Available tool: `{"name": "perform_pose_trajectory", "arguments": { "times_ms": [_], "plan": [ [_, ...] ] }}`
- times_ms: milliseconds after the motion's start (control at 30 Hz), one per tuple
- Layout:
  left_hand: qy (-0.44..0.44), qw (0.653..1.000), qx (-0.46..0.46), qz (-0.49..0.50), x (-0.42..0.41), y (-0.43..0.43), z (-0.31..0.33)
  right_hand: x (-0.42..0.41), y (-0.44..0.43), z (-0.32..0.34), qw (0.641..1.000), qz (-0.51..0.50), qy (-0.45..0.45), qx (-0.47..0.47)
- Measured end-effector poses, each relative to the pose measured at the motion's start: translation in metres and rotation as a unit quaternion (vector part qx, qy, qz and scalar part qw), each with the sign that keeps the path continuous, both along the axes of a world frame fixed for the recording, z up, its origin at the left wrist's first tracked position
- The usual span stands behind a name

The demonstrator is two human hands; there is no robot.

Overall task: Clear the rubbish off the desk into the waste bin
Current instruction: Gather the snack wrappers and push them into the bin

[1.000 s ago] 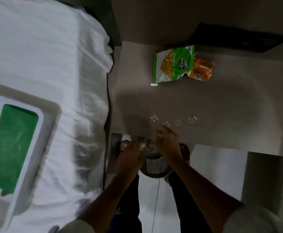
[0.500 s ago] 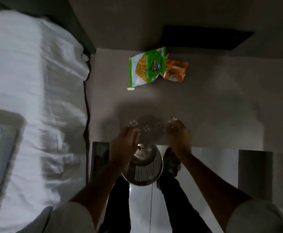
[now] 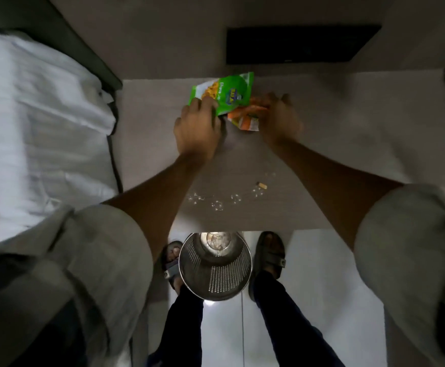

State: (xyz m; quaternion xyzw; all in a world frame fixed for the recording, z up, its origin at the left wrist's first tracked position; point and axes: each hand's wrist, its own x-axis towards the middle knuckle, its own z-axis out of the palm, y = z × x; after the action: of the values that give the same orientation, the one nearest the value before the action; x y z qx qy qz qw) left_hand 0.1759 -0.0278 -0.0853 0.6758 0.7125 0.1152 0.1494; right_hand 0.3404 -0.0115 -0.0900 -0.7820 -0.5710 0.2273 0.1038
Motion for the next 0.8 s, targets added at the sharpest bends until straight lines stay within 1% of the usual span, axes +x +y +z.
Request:
{"name": "perform_pose_trajectory", "arguments": {
  "times_ms": [67,133,167,267,367,433,533,600,667,733,800],
  "plan": [
    [-0.057,0.997,0.042,0.007,0.007,-0.026,-0.003,0.002,-0.033,-0.007,0.999,-0.024,0.002,0.037],
    [-0.103,0.991,0.084,0.022,0.010,-0.053,-0.001,0.000,-0.070,-0.011,0.995,-0.054,0.033,0.077],
    [-0.130,0.987,0.089,0.037,0.012,-0.067,0.003,-0.001,-0.089,-0.010,0.992,-0.066,0.052,0.089],
    [-0.230,0.968,0.045,0.089,0.015,-0.116,0.019,0.004,-0.147,0.004,0.986,-0.068,0.105,0.112],
    [-0.293,0.952,-0.002,0.089,0.010,-0.186,0.037,0.001,-0.204,0.019,0.981,-0.061,0.158,0.090],
    [-0.286,0.951,-0.038,0.113,-0.003,-0.230,0.042,-0.014,-0.234,0.021,0.980,-0.050,0.187,0.041],
    [-0.233,0.950,-0.116,0.170,-0.020,-0.273,0.032,-0.036,-0.263,0.016,0.980,-0.025,0.196,-0.038],
    [-0.237,0.943,-0.167,0.162,-0.024,-0.283,0.023,-0.041,-0.274,0.008,0.975,-0.015,0.203,-0.091],
    [-0.234,0.942,-0.197,0.136,-0.028,-0.281,0.017,-0.040,-0.277,0.001,0.975,-0.004,0.172,-0.143],
    [-0.217,0.951,-0.185,0.122,-0.039,-0.269,0.009,-0.037,-0.267,-0.007,0.983,-0.013,0.112,-0.145],
    [-0.183,0.966,-0.149,0.104,-0.057,-0.246,0.002,-0.034,-0.246,-0.014,0.992,-0.019,0.082,-0.097]
  ]
}}
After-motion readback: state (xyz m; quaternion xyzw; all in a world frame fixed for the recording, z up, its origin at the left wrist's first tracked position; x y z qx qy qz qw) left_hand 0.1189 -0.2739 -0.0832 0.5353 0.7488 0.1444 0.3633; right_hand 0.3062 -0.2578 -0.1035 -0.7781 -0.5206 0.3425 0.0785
